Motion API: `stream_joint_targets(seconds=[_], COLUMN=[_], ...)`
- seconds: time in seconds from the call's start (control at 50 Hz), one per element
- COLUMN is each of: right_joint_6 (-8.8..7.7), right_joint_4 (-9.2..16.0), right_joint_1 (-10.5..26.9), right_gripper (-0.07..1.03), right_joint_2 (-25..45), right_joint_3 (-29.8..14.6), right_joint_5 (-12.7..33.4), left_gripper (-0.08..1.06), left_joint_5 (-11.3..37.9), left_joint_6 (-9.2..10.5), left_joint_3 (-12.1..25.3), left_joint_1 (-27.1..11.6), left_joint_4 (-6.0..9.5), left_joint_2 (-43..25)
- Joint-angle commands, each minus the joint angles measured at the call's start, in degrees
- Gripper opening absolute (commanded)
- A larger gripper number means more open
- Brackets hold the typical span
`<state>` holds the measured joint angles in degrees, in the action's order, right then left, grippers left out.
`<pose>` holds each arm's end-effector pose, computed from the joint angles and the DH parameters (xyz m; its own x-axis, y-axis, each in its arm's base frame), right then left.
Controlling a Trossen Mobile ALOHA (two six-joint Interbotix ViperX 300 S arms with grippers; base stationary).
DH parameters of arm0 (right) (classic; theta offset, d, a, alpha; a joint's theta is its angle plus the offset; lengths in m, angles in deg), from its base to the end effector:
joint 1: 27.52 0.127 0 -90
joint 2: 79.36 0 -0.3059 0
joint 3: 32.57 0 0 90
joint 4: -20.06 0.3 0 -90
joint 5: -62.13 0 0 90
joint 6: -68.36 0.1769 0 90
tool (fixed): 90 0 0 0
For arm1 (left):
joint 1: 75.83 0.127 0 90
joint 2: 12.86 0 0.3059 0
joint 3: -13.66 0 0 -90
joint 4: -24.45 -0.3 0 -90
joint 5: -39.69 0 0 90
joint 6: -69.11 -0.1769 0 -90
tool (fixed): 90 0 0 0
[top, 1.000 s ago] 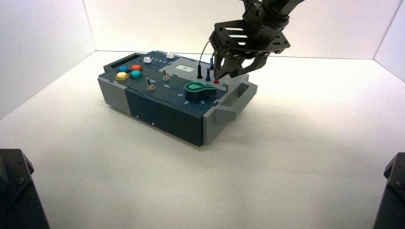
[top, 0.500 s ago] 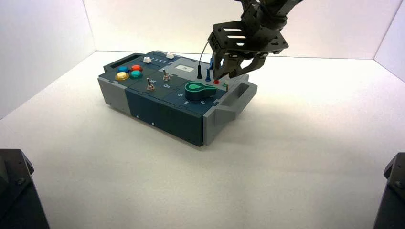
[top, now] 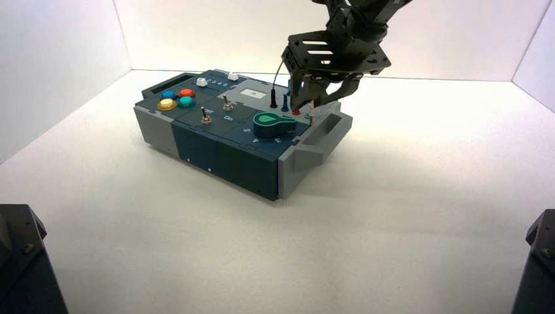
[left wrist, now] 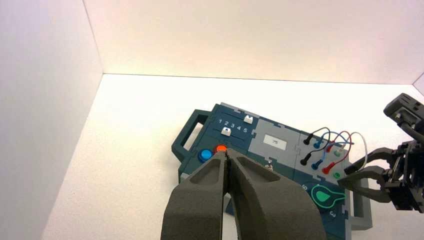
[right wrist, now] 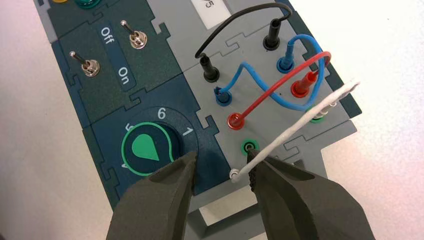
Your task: Insert the white wire.
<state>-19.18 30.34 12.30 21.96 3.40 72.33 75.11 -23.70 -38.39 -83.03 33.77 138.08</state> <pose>0.2721 0.2342 0.0577 0.3942 0.3698 -0.8414 -0.4966 0.8560 0.1435 0.1835 -0.0399 0.2443 0.8747 -0.2051 -0.4391 0.1709 0.9784 -0.1165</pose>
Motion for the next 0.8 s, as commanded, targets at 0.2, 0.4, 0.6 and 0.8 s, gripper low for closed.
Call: stream_joint_targets(seconds=[0.2,0.4,0.6,0.8], right_joint_6=[0.09,0.09,0.18,0.18], right_joint_4=[-0.1,-0.1,-0.1,-0.1], right_joint_1=[-0.1,-0.1,-0.9,-1.1], right_gripper=[0.51,0.50,0.48,0.48], right_joint_2=[-0.5,-0.4,-0.1,0.0], right_joint_3=[-1.4,-1.5,-1.5,-1.5], right_joint_5=[-0.2,0.0,0.9,1.0], left_gripper=[-0.03,-0.03,-0.03,-0.03], left_joint_5=[-0.6,-0.6,-0.8,-0.9], left_joint_6=[-0.26,-0.26,-0.26,-0.26], left_joint_3=[0.7,0.7,0.7,0.7], left_joint_1=[0.4,0.4,0.4,0.4], left_joint_4=[-0.09,-0.09,-0.09,-0.18], left_joint_2=[-0.6,-0.5,-0.4,-0.4])
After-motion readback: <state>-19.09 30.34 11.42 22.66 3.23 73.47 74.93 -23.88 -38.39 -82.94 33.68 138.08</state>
